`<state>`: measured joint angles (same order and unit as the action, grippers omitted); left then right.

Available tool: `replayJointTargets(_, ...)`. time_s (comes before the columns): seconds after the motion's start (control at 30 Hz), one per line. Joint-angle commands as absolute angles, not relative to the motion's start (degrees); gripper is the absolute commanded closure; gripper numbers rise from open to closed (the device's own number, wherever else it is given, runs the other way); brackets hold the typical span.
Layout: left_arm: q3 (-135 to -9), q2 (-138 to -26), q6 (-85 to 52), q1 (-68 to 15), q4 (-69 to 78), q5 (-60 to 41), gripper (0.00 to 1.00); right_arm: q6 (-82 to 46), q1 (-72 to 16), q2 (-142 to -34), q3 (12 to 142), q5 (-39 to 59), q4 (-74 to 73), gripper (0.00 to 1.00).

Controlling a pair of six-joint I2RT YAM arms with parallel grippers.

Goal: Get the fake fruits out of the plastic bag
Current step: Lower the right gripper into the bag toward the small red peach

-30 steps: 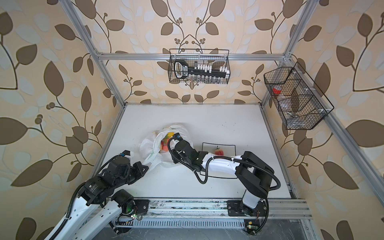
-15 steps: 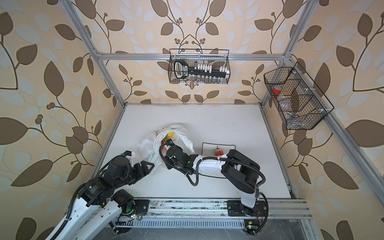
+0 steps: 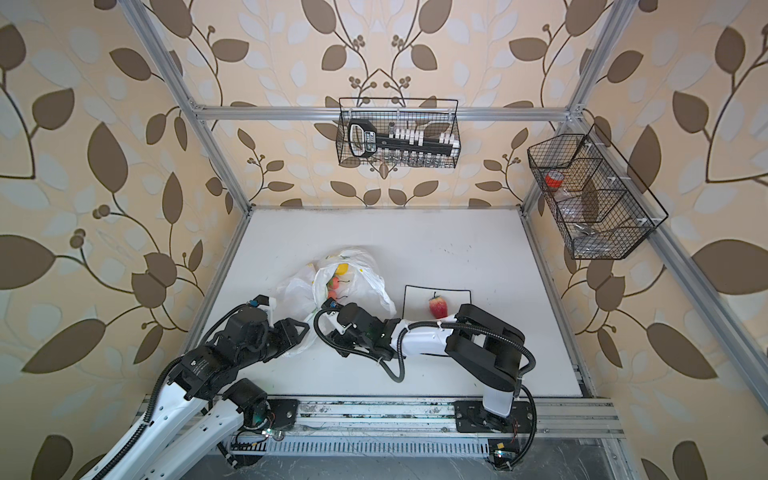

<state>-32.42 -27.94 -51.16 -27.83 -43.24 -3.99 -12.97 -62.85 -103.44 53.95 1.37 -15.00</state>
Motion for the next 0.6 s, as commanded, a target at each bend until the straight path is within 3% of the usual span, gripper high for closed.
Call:
replayJointTargets(0.0,-31.51,-27.33,-50.89,-28.38,-42.92,-1.38,0.6,-7.31,-62.79,-103.41,53.79,7.16,-17.12,0.51)
replayJointTargets(0.17,-32.7,-27.6,-49.52,-28.38,-46.35,-1.92,0.89,-11.81,-60.45,-100.12,54.63,6.22,-17.49,0.53)
replayJointTargets(0.27,-33.43,-27.09,-49.39,-28.39,-48.44,-2.27,1.0,-16.04,-59.58,-98.74,54.96,2.77,-18.27,0.53)
replayJointTargets(0.57,-33.19,-24.96,-49.39,-28.39,-48.69,-4.26,1.0,-31.59,-59.23,-104.85,60.04,-10.14,-15.6,0.58)
